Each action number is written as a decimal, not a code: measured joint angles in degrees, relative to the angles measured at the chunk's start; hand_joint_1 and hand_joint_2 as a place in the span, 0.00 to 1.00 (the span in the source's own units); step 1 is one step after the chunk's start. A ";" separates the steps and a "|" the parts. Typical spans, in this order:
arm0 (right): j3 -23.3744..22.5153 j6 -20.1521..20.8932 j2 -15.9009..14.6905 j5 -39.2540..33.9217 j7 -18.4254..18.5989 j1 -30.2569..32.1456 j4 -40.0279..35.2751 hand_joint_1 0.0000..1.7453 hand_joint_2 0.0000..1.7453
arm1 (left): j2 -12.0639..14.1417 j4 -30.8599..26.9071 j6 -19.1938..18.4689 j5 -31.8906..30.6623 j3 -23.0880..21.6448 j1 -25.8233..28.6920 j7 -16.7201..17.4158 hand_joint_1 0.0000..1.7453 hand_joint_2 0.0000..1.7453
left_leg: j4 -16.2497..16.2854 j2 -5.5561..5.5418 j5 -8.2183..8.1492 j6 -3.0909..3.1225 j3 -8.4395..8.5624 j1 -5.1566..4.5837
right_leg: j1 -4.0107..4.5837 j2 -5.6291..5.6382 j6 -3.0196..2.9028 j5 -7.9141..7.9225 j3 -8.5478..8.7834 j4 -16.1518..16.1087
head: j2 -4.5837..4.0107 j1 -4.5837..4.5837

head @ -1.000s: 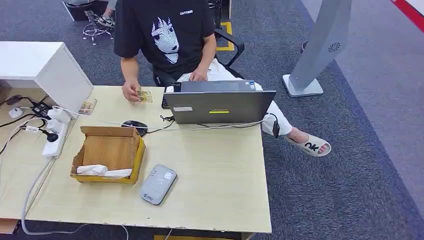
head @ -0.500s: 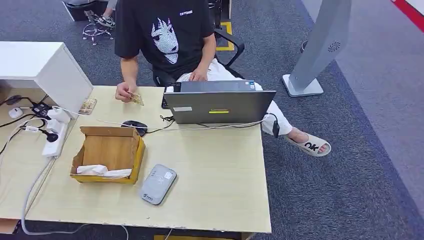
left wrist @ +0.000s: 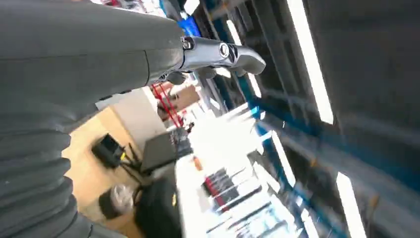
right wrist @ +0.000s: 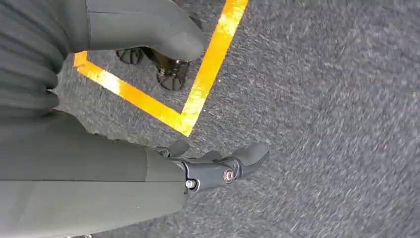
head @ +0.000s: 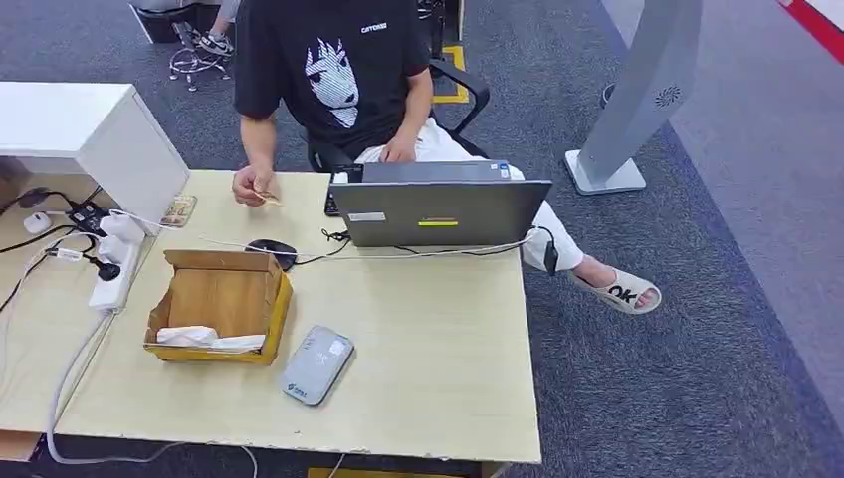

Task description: Pass the card to the sensor for recognition and then transmit it.

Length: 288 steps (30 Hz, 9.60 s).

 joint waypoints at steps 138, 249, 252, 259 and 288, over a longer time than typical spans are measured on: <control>-0.19 2.47 0.70 0.24 7.55 2.15 -0.59 0.00 1.00 | 2.39 35.35 -10.77 -33.05 -59.31 -10.78 17.91 1.00 1.00 | 0.01 0.41 0.16 0.13 -0.46 -0.15 | -0.12 0.50 0.17 0.36 -0.32 -0.02 | 0.00 0.04; -0.19 2.80 0.81 1.86 8.59 2.15 -0.87 0.00 1.00 | 5.32 45.02 -13.03 -32.46 -55.85 -9.98 19.97 1.00 1.00 | -0.01 0.36 0.17 0.13 -0.47 -0.14 | -0.11 0.45 0.16 0.34 -0.29 -0.01 | 0.00 0.07; -0.19 2.80 0.81 1.86 8.59 2.14 -0.87 0.00 1.00 | 5.32 45.04 -13.03 -32.46 -55.85 -9.98 19.97 1.00 1.00 | -0.01 0.35 0.17 0.13 -0.48 -0.14 | -0.12 0.44 0.16 0.34 -0.29 -0.01 | 0.00 0.04; -0.19 2.80 0.81 1.86 8.59 2.14 -0.87 0.00 1.00 | 5.34 45.15 -13.03 -32.46 -55.83 -9.98 19.97 1.00 1.00 | -0.01 0.35 0.17 0.13 -0.48 -0.15 | -0.12 0.44 0.16 0.34 -0.29 -0.01 | 0.00 0.04; -0.24 2.53 0.81 1.77 8.66 2.14 -0.92 0.00 1.00 | 6.28 44.31 -13.05 -35.17 -55.83 -9.94 20.87 1.00 1.00 | -0.01 0.37 0.17 0.12 -0.48 -0.13 | -0.10 0.47 0.16 0.34 -0.31 -0.01 | 0.00 0.02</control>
